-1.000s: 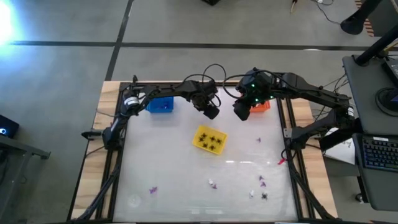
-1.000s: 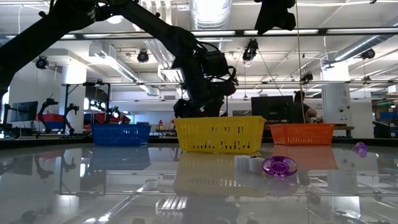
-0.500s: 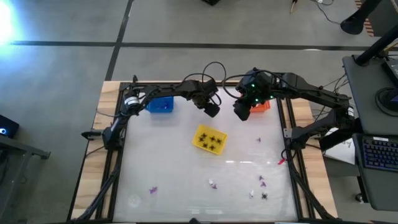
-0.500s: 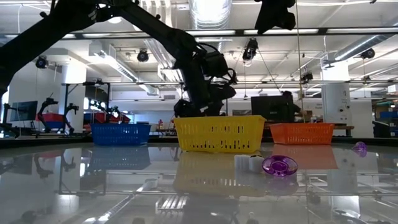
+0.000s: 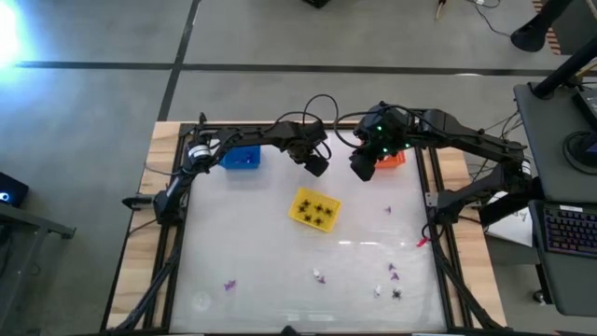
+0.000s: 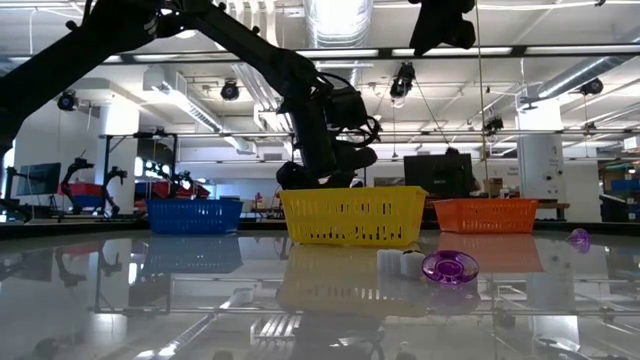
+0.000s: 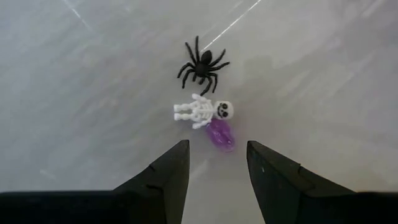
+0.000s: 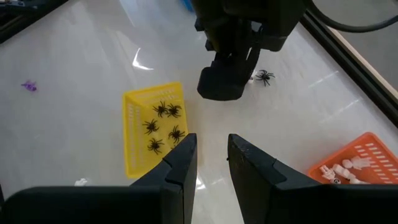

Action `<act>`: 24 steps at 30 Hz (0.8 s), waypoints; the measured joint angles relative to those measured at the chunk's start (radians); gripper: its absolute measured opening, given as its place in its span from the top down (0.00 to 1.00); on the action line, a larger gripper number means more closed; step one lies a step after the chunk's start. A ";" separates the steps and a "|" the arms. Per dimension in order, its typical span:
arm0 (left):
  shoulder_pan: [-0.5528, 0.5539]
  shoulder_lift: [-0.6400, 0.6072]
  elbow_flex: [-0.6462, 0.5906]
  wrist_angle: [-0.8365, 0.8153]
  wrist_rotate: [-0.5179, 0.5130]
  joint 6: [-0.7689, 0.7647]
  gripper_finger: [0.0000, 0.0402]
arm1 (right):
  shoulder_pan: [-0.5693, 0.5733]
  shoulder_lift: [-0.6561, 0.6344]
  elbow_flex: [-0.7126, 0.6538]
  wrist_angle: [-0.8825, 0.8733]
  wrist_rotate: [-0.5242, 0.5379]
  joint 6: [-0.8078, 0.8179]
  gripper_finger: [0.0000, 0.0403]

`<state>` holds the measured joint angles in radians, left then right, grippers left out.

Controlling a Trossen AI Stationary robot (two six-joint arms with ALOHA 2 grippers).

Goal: Sort Halloween decoration
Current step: Put the purple witch hat toy into the blue bin

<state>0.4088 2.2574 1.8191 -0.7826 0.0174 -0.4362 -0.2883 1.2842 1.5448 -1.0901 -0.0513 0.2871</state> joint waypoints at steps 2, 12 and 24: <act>0.000 0.000 0.000 0.001 0.000 0.000 0.65 | 0.000 0.000 0.000 0.000 0.000 0.000 0.80; -0.002 0.000 0.000 0.005 0.001 0.034 0.78 | 0.000 0.000 0.000 0.003 0.000 0.000 0.80; -0.002 0.011 0.001 0.026 0.101 0.020 0.88 | 0.000 0.000 0.000 0.006 0.000 0.017 0.80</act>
<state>0.4065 2.2688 1.8202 -0.7569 0.1179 -0.4157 -0.2882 1.2846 1.5448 -1.0836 -0.0513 0.3043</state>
